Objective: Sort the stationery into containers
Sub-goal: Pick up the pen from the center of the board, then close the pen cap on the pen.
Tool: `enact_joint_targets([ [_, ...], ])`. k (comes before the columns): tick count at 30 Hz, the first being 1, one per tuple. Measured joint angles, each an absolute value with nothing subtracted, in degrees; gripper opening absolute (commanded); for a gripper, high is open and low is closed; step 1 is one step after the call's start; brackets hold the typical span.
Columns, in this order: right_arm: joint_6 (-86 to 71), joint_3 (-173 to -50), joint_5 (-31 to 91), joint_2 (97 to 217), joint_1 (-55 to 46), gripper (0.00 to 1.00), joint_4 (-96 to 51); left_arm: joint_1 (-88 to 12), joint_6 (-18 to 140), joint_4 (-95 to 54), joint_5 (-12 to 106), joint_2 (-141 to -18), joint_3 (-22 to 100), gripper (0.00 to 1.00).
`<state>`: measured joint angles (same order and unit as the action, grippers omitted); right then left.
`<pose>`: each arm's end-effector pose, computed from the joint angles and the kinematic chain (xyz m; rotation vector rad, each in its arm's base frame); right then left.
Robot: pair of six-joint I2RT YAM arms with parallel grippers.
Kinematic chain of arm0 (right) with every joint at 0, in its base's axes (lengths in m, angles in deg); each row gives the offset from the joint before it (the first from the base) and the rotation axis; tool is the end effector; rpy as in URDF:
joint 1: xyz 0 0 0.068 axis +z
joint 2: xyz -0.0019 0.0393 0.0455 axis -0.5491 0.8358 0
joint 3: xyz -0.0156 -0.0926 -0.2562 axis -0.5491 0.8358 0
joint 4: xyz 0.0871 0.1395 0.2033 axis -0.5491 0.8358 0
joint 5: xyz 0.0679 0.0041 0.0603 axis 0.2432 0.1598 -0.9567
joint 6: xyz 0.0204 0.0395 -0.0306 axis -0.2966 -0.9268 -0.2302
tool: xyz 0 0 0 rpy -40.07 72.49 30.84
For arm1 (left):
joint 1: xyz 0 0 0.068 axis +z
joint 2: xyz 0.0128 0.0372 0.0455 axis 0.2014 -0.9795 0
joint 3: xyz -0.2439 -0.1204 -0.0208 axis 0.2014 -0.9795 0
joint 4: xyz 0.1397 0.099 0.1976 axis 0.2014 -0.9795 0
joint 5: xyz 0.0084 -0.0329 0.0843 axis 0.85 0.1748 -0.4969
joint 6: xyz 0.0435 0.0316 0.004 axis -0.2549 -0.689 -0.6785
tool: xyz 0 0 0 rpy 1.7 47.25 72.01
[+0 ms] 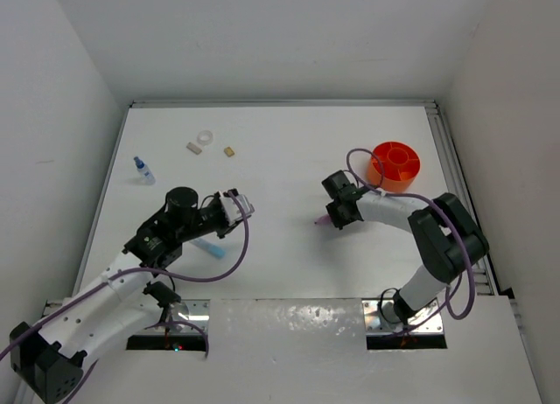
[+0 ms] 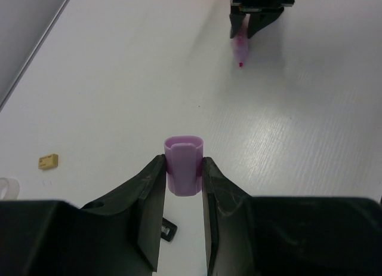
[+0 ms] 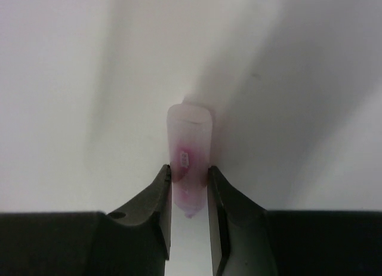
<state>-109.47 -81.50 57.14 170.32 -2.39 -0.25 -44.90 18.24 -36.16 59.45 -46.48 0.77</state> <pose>0.2464 0.1337 0.1295 1.7533 2.0606 0.2493 0.1387 -0.1063 0.2762 1.2261 1.5059 -0.3836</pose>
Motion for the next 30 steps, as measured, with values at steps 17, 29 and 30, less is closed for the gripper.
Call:
enact_joint_targets([
  [17,-26.78,-97.94,21.31,152.14,-13.18,0.0,-30.5,-46.95,32.12,-23.57,65.68,-57.96,8.9,0.0],
  [29,-36.81,-107.9,-14.6,159.13,-18.74,0.0,-65.77,-45.14,41.04,-5.93,72.68,-72.16,16.28,0.0],
  [30,-41.25,-109.37,-16.96,161.32,-19.33,0.0,-70.62,-44.42,41.98,-3.64,73.66,-73.45,16.7,0.0],
])
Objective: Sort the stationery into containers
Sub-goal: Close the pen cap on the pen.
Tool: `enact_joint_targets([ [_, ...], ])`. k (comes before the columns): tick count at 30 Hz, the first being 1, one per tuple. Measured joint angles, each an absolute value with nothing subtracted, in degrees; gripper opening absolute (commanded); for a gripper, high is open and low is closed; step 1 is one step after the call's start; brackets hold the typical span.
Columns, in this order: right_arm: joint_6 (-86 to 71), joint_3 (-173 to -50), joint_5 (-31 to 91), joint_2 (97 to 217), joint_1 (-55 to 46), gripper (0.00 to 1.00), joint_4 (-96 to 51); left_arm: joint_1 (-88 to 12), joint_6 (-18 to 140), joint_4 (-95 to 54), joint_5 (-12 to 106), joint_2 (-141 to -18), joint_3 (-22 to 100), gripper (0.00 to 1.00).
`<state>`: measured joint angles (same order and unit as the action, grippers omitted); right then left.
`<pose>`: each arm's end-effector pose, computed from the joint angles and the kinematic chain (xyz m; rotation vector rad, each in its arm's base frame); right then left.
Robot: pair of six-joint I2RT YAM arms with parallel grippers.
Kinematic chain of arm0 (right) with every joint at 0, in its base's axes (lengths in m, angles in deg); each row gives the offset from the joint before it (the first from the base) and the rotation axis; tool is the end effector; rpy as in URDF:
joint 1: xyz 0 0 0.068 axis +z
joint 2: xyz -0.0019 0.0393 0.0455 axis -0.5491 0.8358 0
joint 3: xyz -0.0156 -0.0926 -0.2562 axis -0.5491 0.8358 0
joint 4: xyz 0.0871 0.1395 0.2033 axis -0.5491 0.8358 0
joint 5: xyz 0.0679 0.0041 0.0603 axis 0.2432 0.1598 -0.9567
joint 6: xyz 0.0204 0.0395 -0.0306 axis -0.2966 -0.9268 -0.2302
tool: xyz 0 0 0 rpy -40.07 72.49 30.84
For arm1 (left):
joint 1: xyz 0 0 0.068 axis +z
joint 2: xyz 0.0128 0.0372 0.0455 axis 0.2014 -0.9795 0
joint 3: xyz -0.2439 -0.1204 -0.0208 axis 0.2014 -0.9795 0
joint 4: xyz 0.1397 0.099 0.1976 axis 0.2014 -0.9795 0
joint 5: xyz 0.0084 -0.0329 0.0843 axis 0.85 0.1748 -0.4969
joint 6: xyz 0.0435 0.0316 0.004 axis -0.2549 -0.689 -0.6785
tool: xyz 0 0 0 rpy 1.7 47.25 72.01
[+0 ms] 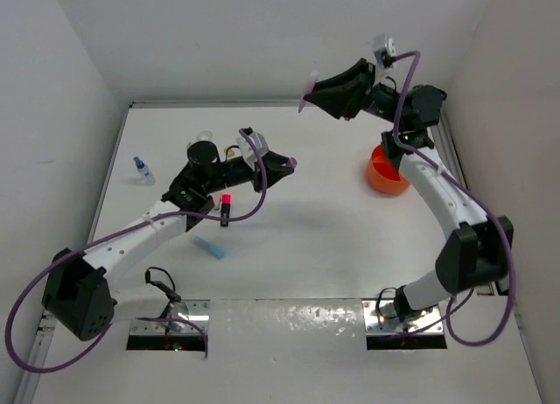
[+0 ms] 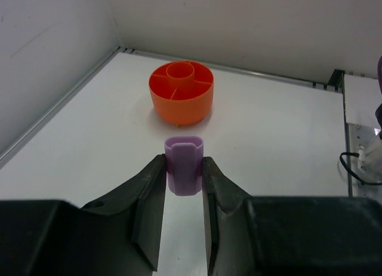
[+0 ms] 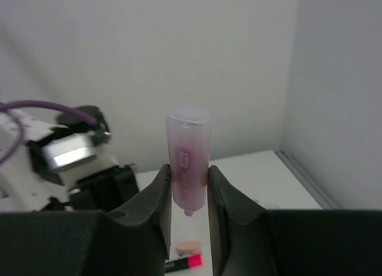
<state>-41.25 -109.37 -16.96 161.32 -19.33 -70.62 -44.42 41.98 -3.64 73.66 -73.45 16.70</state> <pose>0.3108 0.1073 0.4393 -0.7053 1.1290 1.2649 0.2238 -0.1686 0.3367 0.9936 1.2993 -0.8276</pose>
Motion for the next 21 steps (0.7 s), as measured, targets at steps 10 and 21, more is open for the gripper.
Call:
enact_joint_targets([
  [10,-79.13,-127.36,-34.86,178.15,-21.14,0.0,-93.9,-39.67,52.8,12.56,82.73,-78.57,16.96,0.0],
  [21,-83.76,-124.84,-38.36,179.0,-19.3,0.0,-97.55,-39.67,59.47,20.71,81.88,-81.3,17.4,0.0],
])
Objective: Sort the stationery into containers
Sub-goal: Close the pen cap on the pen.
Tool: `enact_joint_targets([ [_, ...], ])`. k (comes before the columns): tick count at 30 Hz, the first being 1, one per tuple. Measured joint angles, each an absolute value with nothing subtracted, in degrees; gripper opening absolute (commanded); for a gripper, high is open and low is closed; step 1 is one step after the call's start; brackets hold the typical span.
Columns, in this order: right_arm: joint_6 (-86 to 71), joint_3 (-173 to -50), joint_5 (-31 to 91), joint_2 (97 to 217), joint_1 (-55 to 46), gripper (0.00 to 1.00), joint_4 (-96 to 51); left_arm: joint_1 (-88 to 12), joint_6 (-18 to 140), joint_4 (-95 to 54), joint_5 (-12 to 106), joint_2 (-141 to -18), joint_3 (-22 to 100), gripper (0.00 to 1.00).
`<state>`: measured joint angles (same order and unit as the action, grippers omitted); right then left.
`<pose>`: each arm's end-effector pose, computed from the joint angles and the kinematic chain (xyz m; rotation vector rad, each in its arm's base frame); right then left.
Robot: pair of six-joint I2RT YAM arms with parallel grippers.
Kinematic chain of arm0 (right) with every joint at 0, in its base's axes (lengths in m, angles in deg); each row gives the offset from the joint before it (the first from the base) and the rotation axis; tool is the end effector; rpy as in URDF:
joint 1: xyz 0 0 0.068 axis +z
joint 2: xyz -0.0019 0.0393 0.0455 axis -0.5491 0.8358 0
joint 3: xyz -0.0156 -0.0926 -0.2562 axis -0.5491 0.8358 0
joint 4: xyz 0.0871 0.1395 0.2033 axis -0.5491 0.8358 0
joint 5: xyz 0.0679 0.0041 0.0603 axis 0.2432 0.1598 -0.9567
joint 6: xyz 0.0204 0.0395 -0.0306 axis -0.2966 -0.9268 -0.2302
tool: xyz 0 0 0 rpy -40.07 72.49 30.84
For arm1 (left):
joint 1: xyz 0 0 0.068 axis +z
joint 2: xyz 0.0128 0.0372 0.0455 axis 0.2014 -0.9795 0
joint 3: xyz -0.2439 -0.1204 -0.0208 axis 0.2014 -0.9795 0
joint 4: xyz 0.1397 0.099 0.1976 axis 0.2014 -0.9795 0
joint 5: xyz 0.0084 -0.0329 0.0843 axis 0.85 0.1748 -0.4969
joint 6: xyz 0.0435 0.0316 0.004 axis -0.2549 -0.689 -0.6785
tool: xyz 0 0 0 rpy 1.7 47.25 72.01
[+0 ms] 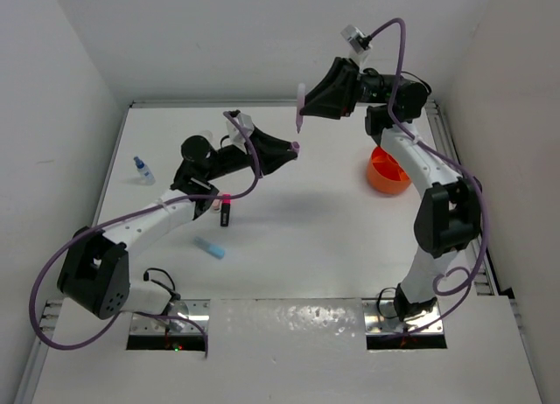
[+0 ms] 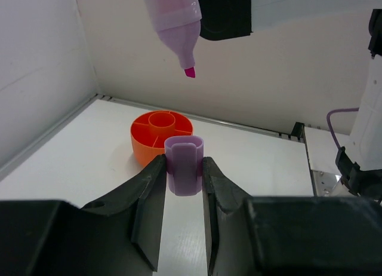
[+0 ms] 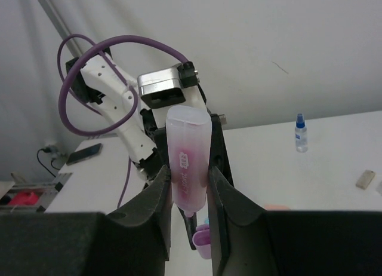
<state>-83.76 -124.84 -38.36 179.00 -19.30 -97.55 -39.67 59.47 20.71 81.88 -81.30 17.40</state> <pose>0.3531 0.1237 0.4404 -0.9603 1.2802 1.7158 0.2547 -0.1634 0.3458 0.8638 1.1457 -1.0375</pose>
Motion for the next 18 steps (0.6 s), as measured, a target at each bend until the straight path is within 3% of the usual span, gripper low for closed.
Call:
enact_joint_targets([
  [8,-82.74,-125.87,-38.31,182.69,-20.05,0.0,-97.33,-38.93,62.57,21.19,81.27,-83.57,19.19,0.0],
  [18,-79.0,-122.9,-38.31,177.99,-20.81,0.0,-97.57,-38.89,64.52,23.2,85.22,-83.35,20.39,0.0],
])
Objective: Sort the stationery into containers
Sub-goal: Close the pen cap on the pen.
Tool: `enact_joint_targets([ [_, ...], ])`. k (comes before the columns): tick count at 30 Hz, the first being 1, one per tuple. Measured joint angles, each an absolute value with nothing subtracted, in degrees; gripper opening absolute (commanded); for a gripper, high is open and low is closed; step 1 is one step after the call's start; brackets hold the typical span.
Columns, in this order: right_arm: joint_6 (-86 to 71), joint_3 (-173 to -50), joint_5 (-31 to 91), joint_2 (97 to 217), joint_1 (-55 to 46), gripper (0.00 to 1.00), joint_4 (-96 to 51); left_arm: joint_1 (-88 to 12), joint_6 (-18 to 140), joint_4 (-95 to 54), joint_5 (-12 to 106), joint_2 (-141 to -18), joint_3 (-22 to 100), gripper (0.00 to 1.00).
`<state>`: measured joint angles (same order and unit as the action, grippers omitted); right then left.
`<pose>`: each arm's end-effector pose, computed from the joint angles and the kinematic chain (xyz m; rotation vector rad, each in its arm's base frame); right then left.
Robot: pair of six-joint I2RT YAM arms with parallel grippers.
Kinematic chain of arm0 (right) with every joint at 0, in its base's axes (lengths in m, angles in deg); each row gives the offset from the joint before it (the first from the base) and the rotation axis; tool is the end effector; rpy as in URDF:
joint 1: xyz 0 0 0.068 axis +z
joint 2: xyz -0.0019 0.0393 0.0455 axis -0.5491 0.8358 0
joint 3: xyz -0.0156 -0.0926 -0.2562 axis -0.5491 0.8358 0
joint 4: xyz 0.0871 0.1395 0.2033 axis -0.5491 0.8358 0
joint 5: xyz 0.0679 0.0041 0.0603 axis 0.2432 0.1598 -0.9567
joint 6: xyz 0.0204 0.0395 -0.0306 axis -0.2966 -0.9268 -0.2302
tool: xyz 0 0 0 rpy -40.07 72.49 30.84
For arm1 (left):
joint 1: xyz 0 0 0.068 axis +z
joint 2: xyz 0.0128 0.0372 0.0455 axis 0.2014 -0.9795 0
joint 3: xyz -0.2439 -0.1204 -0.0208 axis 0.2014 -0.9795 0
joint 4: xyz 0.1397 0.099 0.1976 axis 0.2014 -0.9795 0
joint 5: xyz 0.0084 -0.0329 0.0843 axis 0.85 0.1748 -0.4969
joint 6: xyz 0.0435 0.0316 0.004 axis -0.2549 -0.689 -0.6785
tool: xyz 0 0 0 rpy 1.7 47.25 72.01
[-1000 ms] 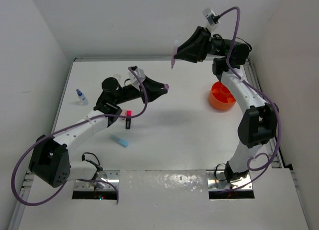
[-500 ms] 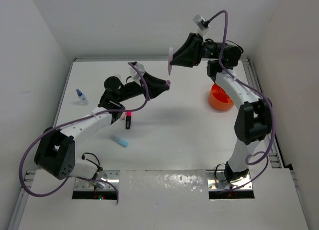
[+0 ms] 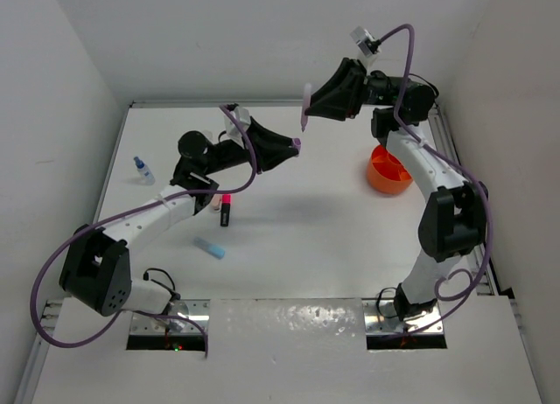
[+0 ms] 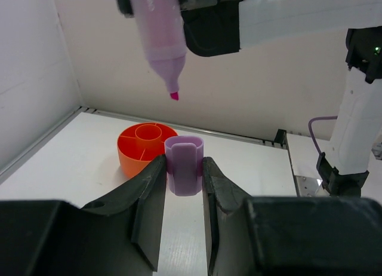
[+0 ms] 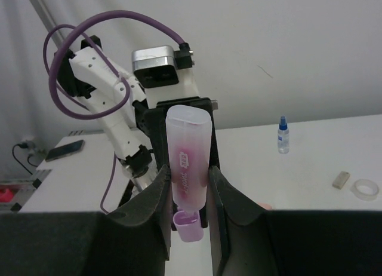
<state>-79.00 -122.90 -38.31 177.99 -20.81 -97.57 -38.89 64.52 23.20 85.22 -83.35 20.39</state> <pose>0.3529 0.1136 0.4367 -0.9699 1.2447 1.6406 0.2622 -0.1643 0.3570 0.8672 1.1214 -1.1161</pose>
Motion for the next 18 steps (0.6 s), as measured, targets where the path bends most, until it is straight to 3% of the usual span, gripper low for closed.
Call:
enact_joint_targets([
  [18,-78.36,-120.62,-37.72,173.95,-20.51,0.0,-97.92,-39.76,66.05,24.14,85.92,-83.38,22.64,0.0],
])
